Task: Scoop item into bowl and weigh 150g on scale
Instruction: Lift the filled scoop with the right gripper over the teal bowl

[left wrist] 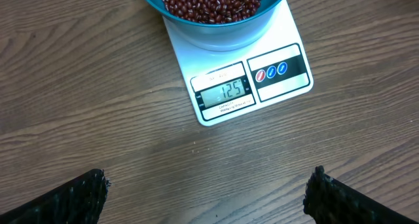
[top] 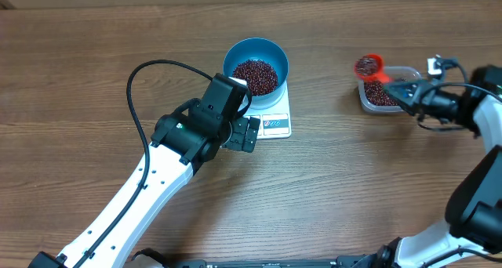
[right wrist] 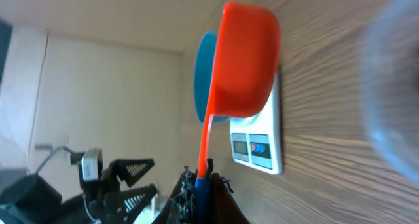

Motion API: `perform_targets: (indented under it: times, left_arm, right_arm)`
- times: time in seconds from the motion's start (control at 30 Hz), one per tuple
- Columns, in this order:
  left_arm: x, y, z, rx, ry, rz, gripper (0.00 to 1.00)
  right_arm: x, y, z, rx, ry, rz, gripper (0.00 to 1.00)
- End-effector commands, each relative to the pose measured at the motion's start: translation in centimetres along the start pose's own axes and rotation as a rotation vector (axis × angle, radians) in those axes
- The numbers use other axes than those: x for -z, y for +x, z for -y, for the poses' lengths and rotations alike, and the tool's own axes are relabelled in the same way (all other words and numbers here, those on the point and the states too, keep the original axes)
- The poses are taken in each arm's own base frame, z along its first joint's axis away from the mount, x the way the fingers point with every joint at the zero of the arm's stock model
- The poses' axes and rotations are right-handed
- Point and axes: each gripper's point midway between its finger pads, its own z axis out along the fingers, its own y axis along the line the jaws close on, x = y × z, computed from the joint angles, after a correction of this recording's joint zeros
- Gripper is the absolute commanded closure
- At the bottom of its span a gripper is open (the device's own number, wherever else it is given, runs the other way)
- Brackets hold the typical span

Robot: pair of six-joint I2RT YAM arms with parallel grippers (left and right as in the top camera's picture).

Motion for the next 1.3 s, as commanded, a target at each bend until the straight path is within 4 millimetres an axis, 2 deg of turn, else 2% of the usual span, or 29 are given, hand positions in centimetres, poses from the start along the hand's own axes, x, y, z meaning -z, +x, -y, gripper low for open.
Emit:
perform_targets:
  times: [0.0,0.17,0.27,0.43,0.57,0.67,0.8,1.07,1.2,1.27]
  left_arm:
    - [0.1,0.1,0.0,-0.015,0.002,0.001,0.0]
    - [0.1,0.1,0.0,-0.015,0.002,0.001,0.0]
    - [0.1,0.1,0.0,-0.015,0.002,0.001,0.0]
    - [0.1,0.1,0.0,-0.015,0.002,0.001,0.0]
    - [0.1,0.1,0.0,-0.015,0.002,0.001,0.0]
    - [0.1,0.1,0.0,-0.015,0.002,0.001,0.0]
    - [0.1,0.1,0.0,-0.015,0.002,0.001,0.0]
    - [0.1,0.1,0.0,-0.015,0.002,0.001,0.0]
    - [0.1,0.1,0.0,-0.015,0.002,0.001,0.0]
    - [0.1,0.1,0.0,-0.015,0.002,0.001,0.0]
  right_arm:
    - [-1.5,-0.6,-5.7,0.138,-0.013,-0.03,0.96]
    - [-4.9,-0.1,-9.8,0.217,-0.027,-0.112,0.96]
    - [-7.2,0.3,-11.5,0.241,-0.033,-0.148,0.96]
    - [-11.5,1.4,-13.4,0.283,-0.022,-0.187,0.96]
    - [-14.3,2.3,-13.5,0.344,0.042,-0.192,0.96]
    - [-16.0,2.5,-12.2,0.386,0.174,-0.161,0.96]
    - [-16.8,1.9,-10.7,0.397,0.306,-0.109,0.97]
    - [-17.6,2.3,-10.9,0.397,0.325,-0.101,0.96]
    - [-18.4,3.8,-11.3,0.518,0.302,-0.163,0.96]
    - [-18.6,3.8,-11.1,0.531,0.327,-0.157,0.96]
